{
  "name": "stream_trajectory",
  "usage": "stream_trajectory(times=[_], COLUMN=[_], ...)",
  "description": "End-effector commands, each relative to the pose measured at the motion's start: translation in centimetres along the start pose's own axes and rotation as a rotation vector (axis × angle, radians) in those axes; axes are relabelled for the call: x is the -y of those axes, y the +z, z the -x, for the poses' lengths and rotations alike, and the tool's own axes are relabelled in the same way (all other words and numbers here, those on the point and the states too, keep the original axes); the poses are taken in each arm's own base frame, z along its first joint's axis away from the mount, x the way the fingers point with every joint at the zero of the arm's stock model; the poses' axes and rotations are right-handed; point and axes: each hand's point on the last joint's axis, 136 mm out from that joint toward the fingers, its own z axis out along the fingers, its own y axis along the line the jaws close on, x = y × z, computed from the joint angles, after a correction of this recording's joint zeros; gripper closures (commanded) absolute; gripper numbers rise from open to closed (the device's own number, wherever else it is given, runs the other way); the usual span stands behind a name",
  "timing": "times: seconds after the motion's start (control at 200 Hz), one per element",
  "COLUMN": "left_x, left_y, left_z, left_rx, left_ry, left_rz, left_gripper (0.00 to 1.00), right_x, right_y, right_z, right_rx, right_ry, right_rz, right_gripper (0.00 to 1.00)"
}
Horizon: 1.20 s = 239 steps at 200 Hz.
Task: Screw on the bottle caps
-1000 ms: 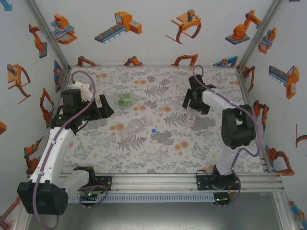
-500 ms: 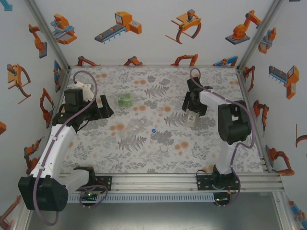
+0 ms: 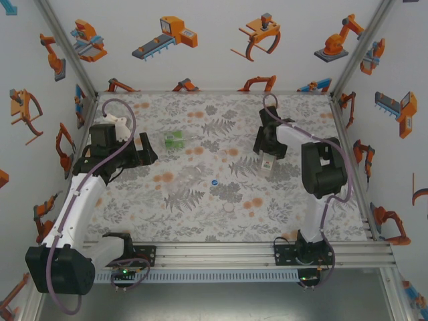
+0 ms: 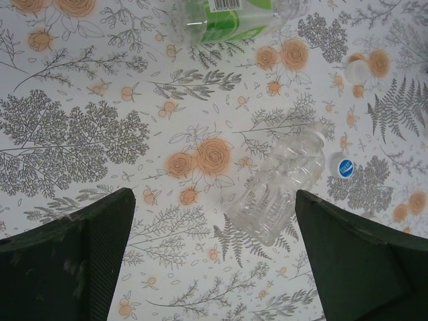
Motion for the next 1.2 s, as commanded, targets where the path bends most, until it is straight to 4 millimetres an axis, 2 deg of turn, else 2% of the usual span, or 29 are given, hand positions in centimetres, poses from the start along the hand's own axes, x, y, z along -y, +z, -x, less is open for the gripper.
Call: stream_trajectory(times=[0.0, 0.125, 0.4, 0.526, 0.641, 0.821, 0.916, 1.026, 1.191], left_x=[0.4, 0.4, 0.9, 1.8, 3.4, 6.7, 8.9, 11.5, 16.9], left_y=[-0.3, -0.3, -0.3, -0.5, -0.6, -1.6, -2.4, -3.1, -4.5], left_z=[0.5, 0.7, 0.8, 1.4, 2.1, 3.3, 4.3, 5.2, 5.3], left_rx=[0.002, 0.008, 0.017, 0.047, 0.079, 0.150, 0.203, 0.242, 0.252], left_ry=[0.027, 0.028, 0.016, -0.003, -0.016, 0.006, 0.027, 0.065, 0.154], left_rz=[-0.009, -0.011, -0.039, -0.084, -0.151, -0.240, -0.299, -0.353, -0.525], left_gripper=[0.03, 0.03, 0.03, 0.03, 0.03, 0.03, 0.03, 0.03, 0.02], right_x=[0.0, 0.1, 0.2, 0.2, -0.5, -2.3, -3.7, -5.1, -7.5], right_y=[-0.4, -0.6, -0.8, -2.1, -4.3, -10.0, -14.4, -19.7, -27.5], right_z=[1.3, 1.6, 1.5, 1.9, 2.1, 2.6, 3.1, 3.4, 2.8], right_rx=[0.040, 0.050, 0.051, 0.082, 0.119, 0.216, 0.303, 0.414, 0.566], right_ry=[-0.013, -0.018, -0.025, -0.022, -0.040, -0.074, -0.090, -0.124, -0.216], right_rz=[-0.027, -0.034, -0.033, -0.006, 0.074, 0.273, 0.416, 0.571, 0.825], right_gripper=[0.30, 0.32, 0.42, 0.48, 0.55, 0.68, 0.74, 0.77, 0.78])
